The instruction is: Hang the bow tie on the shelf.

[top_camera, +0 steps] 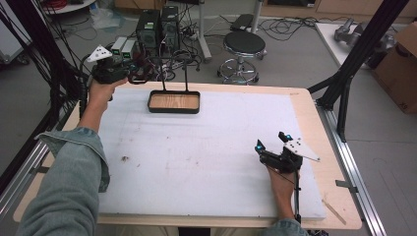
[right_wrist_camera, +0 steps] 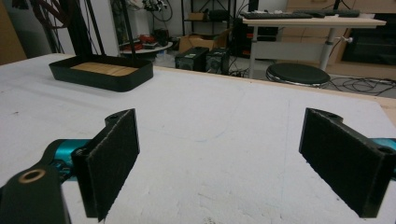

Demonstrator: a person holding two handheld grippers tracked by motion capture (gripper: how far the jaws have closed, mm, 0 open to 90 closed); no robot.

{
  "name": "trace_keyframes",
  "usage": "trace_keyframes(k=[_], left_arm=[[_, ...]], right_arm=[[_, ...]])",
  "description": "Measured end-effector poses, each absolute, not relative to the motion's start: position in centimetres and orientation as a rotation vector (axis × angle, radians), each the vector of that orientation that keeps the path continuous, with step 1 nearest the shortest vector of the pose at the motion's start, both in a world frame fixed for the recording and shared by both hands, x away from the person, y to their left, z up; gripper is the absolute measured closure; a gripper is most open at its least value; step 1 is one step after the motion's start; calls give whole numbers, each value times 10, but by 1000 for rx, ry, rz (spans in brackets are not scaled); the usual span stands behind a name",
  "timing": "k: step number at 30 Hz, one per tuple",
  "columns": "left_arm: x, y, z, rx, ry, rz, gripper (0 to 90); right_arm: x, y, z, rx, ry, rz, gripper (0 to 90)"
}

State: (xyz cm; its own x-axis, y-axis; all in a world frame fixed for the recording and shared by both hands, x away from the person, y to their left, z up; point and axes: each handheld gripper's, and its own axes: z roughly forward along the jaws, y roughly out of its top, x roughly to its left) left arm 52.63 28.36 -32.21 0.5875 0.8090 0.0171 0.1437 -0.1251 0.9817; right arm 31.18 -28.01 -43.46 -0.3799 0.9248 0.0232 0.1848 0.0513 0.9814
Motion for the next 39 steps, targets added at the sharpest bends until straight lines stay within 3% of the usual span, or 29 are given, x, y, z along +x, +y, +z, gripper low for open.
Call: trace_keyframes(k=[26, 39], left_arm=[[525, 293, -338, 1635, 861, 685, 745], [526, 292, -341, 1672, 873, 652, 673]], right_arm=[[312, -280, -435, 1133, 1655, 1382, 113], [312, -280, -435, 1134, 1655, 1381, 113]])
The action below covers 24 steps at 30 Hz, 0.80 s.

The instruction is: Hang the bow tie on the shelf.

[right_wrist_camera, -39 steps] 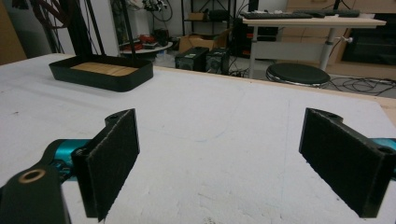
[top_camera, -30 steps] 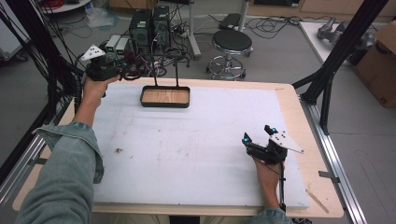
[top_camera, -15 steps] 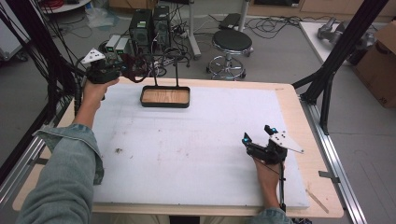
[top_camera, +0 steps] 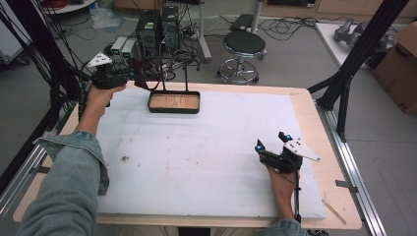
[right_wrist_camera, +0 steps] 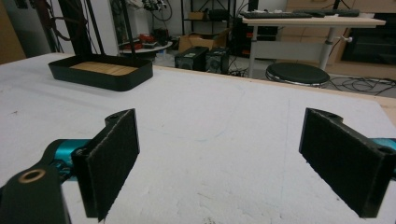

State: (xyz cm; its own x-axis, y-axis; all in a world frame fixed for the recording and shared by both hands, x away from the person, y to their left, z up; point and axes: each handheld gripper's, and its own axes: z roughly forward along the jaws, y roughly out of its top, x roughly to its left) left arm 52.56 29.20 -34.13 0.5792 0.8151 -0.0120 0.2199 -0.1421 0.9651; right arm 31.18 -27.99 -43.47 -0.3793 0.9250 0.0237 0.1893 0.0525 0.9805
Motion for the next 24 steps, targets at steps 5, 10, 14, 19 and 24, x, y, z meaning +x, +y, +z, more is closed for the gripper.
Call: trace_keyframes(k=[5, 10, 14, 19, 24], left_arm=[[525, 291, -341, 1678, 873, 650, 655], [525, 291, -341, 1685, 883, 643, 622], [524, 292, -341, 1685, 883, 641, 610], [522, 294, -340, 1686, 882, 644, 585], [520, 297, -340, 1687, 882, 644, 577]], right_arm=[[312, -280, -435, 1134, 1655, 1381, 113], [312, -280, -435, 1131, 1654, 1380, 113], [312, -280, -435, 1131, 1654, 1380, 113], [312, -280, -435, 1132, 1654, 1380, 113], [312, -280, -435, 1131, 1654, 1379, 113]])
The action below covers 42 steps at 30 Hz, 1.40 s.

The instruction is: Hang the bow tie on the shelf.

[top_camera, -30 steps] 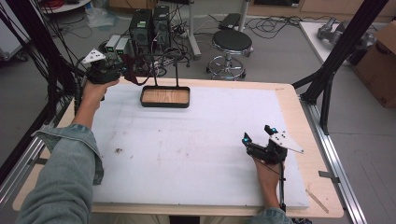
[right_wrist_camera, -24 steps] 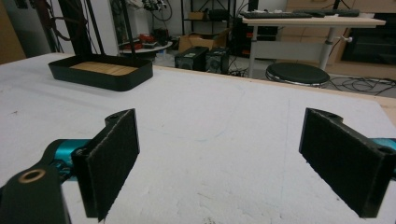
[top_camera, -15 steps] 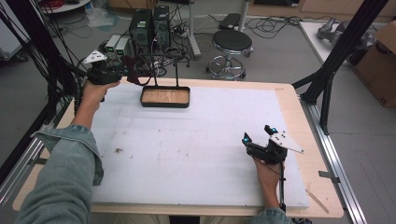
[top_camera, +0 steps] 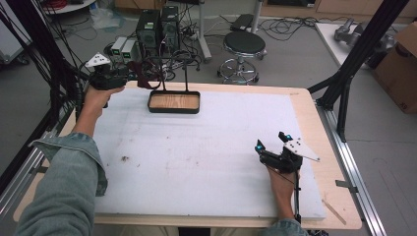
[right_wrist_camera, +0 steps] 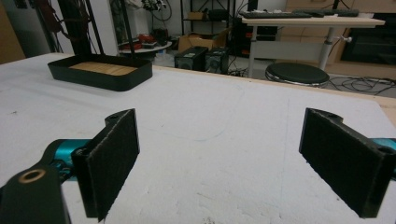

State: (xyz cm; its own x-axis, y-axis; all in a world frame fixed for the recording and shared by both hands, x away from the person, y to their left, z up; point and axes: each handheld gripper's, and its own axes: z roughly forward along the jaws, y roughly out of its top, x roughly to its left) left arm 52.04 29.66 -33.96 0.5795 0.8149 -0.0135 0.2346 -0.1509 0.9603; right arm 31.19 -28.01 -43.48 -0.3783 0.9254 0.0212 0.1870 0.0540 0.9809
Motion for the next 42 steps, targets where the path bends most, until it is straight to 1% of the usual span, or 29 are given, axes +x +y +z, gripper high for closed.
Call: trace_keyframes(k=[7, 10, 13, 16, 17, 20, 26, 33, 34, 35, 42], left_arm=[[516, 299, -337, 1686, 873, 646, 553], [512, 300, -334, 1691, 866, 652, 523], [508, 300, -331, 1687, 858, 656, 512], [504, 301, -330, 1693, 857, 662, 469], [502, 301, -329, 1695, 859, 665, 469], [498, 303, -329, 1689, 873, 666, 415], [488, 305, -328, 1694, 879, 684, 381], [471, 305, -330, 1693, 862, 678, 345], [465, 304, -330, 1691, 855, 677, 320], [465, 304, -330, 1691, 855, 677, 313], [443, 301, -325, 1681, 810, 682, 295]], right_arm=[[312, -280, -435, 1135, 1650, 1381, 113], [312, -280, -435, 1137, 1649, 1381, 113], [312, -280, -435, 1139, 1649, 1383, 113], [312, -280, -435, 1139, 1650, 1384, 113], [312, -280, -435, 1139, 1650, 1384, 113], [312, -281, -435, 1140, 1649, 1386, 113], [311, -281, -435, 1140, 1646, 1385, 113], [311, -281, -435, 1141, 1645, 1384, 113], [311, -281, -435, 1142, 1645, 1385, 113], [311, -281, -435, 1142, 1645, 1385, 113], [311, -281, -435, 1148, 1643, 1383, 113]])
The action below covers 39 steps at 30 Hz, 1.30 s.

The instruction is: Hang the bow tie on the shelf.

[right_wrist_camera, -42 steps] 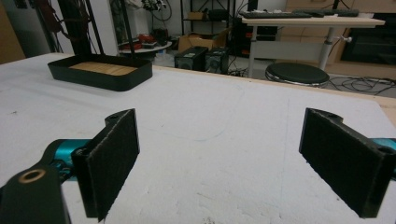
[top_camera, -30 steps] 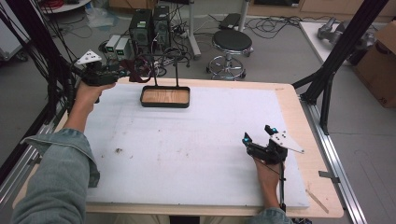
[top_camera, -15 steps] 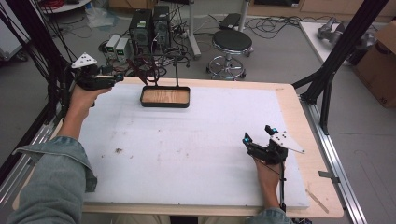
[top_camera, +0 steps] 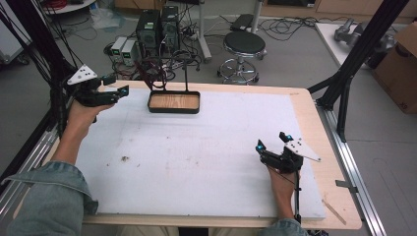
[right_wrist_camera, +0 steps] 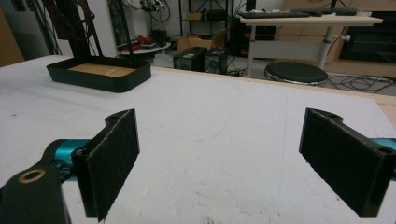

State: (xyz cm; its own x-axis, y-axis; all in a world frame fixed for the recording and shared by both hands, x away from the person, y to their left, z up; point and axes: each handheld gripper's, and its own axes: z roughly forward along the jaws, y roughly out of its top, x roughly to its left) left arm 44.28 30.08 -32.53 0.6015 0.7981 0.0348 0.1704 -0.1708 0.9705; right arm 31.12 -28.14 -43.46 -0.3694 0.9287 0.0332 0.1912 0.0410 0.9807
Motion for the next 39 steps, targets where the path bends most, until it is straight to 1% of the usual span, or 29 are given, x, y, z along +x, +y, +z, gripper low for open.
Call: trace_keyframes(k=[6, 16, 26, 35, 39], left_arm=[[422, 299, -325, 1670, 788, 688, 271], [386, 301, -338, 1645, 785, 714, 250], [352, 309, -369, 1635, 837, 749, 237], [339, 306, -390, 1674, 841, 775, 238], [336, 309, -402, 1664, 867, 749, 241]], right_arm=[[311, -282, -435, 1151, 1639, 1382, 113], [311, -282, -435, 1156, 1635, 1385, 113], [311, -282, -435, 1151, 1634, 1387, 113], [311, -282, -435, 1165, 1637, 1383, 112], [311, -282, -435, 1163, 1638, 1381, 113]])
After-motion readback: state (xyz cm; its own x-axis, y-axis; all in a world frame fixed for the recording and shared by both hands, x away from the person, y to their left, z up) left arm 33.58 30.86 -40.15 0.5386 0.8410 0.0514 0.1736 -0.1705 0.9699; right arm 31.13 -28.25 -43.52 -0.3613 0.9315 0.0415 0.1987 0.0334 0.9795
